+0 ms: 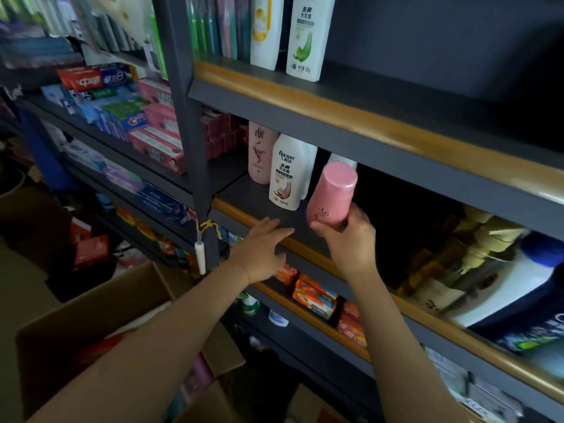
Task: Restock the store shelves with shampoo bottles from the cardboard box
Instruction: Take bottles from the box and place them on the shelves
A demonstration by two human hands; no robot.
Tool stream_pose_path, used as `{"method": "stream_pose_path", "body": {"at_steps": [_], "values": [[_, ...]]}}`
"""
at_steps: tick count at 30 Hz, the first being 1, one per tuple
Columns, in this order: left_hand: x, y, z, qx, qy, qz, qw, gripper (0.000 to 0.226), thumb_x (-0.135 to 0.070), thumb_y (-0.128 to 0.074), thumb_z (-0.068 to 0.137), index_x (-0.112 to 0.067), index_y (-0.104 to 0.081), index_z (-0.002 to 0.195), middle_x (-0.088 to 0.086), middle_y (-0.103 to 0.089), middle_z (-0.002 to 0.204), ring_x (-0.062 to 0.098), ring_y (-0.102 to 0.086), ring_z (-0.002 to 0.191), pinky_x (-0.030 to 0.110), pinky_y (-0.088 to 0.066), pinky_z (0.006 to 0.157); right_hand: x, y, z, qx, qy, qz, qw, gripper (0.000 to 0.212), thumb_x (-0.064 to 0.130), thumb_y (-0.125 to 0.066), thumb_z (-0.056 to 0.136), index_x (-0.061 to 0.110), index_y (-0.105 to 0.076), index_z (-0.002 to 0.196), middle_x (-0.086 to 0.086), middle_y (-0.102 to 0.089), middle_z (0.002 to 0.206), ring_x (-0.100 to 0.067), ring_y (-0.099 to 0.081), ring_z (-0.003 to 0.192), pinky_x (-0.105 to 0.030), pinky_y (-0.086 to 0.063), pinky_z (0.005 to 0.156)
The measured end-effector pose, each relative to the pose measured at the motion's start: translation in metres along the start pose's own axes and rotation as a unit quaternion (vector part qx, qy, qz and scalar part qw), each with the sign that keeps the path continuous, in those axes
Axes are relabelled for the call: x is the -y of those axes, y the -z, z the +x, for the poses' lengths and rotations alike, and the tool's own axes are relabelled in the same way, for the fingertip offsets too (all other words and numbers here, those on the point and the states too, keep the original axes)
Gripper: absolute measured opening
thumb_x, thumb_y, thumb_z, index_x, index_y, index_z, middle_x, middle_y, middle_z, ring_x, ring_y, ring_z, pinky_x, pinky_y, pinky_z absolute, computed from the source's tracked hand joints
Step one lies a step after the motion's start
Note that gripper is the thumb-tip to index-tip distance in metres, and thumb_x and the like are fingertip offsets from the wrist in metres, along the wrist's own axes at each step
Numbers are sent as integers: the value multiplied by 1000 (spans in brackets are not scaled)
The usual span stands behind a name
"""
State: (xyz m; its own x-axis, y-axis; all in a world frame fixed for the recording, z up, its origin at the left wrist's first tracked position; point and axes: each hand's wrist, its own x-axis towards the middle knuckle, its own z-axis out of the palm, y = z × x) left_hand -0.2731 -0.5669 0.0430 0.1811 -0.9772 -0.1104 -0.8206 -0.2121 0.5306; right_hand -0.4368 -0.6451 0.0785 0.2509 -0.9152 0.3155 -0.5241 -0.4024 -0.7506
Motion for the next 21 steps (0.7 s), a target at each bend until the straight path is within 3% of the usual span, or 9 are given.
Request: {"method": "stream_pose_path", "body": {"at_steps": [6, 13, 21], "values": [[6, -2, 2, -8, -7, -5, 1000, 62, -26, -54, 99, -40, -28, 154, -11, -9, 166, 7, 2, 152, 37, -17, 122, -8, -14, 27, 42, -76, -14, 996, 52, 29, -78, 82, 9, -53, 123, -8, -65, 118, -24, -65, 103, -22, -45, 69], [10, -5, 5, -10, -15, -22, 1000, 63, -23, -54, 99, -40, -28, 154, -13, -8, 166, 4, 4, 152, 35, -17, 121, -16, -27, 54, 12, -100, -46, 994, 64, 31, -76, 84, 7, -44, 134, -16, -46, 135, -33, -54, 119, -35, -50, 88], [13, -11, 8, -19, -18, -26, 999, 64, -23, -54, 98, -42, -28, 153, -15, -8, 166, 3, 4, 152, 39, -23, 121, -17, -38, 56, -45, -96, -18, 994, 64, 22, -77, 83, 3, -37, 129, -18, -44, 137, -37, -50, 125, -41, -51, 91]]}}
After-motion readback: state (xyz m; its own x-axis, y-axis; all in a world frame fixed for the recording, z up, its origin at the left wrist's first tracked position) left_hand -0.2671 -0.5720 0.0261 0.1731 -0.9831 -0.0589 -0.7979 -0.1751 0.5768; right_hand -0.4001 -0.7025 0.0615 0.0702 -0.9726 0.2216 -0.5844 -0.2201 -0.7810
